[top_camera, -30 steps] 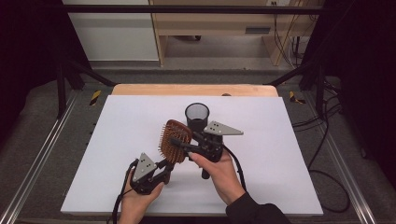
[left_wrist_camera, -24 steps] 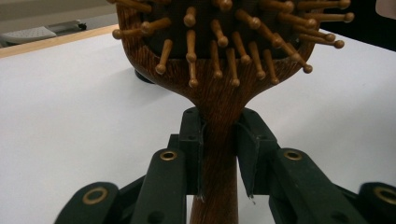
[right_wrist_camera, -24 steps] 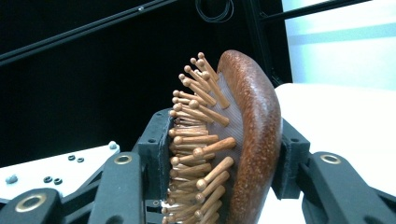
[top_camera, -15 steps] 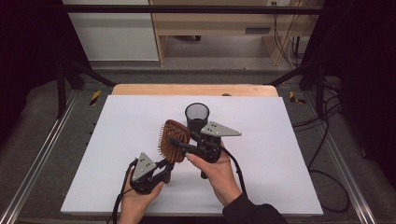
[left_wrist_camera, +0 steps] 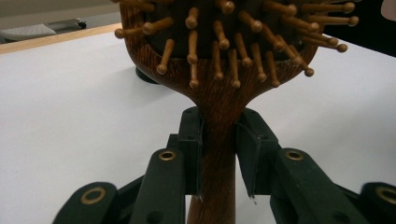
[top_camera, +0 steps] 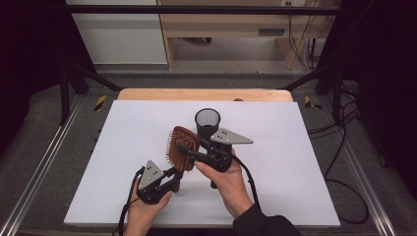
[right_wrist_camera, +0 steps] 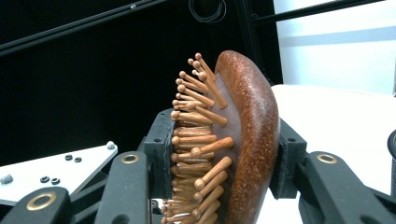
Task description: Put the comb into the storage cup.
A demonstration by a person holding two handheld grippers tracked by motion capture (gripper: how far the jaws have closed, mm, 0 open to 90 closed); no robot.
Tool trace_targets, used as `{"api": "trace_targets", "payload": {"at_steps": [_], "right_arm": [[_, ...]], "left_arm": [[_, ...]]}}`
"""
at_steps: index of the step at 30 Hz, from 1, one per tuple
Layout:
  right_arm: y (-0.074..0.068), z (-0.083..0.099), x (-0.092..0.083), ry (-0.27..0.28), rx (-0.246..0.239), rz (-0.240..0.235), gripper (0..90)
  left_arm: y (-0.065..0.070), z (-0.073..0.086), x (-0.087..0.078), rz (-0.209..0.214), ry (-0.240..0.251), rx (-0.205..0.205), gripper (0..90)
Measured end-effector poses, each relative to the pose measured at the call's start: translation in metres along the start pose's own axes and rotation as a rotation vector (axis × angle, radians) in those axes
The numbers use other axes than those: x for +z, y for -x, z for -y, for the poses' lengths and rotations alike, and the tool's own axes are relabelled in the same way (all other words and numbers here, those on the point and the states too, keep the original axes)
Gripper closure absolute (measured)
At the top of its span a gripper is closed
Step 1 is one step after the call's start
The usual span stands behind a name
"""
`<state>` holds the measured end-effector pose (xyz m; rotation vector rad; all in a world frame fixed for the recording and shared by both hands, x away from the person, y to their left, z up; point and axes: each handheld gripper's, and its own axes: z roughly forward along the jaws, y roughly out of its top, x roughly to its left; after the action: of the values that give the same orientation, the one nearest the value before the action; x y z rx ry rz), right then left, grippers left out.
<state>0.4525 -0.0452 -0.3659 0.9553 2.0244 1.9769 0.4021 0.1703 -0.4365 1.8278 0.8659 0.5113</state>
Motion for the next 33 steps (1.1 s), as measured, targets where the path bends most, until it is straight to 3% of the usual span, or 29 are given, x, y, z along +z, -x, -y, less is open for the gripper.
{"api": "trace_targets", "payload": {"at_steps": [22, 33], "right_arm": [[0.0, -0.001, -0.002, 0.013, 0.003, 0.018, 52.1], [0.011, -0.005, -0.014, 0.039, 0.008, 0.06, 51.9]], "left_arm": [[-0.003, 0.001, 0.0, -0.002, 0.014, -0.029, 69.5], [-0.009, 0.0, -0.004, -0.016, 0.034, -0.05, 70.5]]}}
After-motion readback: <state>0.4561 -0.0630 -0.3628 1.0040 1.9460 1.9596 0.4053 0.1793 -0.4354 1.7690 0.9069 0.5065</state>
